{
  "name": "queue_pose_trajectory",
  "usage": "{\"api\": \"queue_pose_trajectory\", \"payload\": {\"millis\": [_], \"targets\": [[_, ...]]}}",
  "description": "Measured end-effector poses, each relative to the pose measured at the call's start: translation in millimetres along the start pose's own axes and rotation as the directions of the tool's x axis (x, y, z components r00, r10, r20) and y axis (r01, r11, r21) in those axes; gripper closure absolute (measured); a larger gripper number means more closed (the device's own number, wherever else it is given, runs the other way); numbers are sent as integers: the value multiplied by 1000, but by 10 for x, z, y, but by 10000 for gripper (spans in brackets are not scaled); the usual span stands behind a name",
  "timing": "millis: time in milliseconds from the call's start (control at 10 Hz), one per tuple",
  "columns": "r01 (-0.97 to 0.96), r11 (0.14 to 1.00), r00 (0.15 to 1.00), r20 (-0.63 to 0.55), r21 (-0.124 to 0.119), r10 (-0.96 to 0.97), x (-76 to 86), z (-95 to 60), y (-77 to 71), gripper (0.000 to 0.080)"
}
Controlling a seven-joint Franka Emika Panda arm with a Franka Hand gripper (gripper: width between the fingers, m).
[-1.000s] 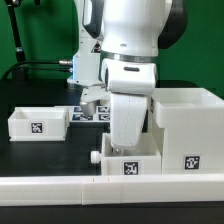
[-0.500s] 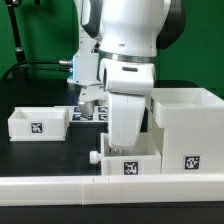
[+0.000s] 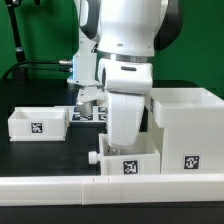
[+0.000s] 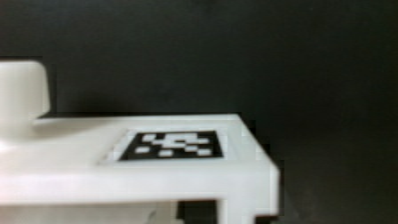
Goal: Assemble drawer
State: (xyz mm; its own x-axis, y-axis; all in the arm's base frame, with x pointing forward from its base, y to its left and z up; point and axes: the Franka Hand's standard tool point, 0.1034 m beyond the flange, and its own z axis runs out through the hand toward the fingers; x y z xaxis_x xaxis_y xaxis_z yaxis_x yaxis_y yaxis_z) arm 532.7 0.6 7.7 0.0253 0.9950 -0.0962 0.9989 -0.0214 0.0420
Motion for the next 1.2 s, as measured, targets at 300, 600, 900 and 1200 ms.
{"api": "queue_pose_trajectory", "payload": {"millis": [300,600,900,1200], "targets": [[-3,1000,1000,1,1,3,-5,0,1,757],[-9,1000,1000,13,27,8,47,-11,10,756],[-29,999,999,30,44,28,41,-21,14,755],[-30,999,999,30,44,29,35,-20,13,755]]}}
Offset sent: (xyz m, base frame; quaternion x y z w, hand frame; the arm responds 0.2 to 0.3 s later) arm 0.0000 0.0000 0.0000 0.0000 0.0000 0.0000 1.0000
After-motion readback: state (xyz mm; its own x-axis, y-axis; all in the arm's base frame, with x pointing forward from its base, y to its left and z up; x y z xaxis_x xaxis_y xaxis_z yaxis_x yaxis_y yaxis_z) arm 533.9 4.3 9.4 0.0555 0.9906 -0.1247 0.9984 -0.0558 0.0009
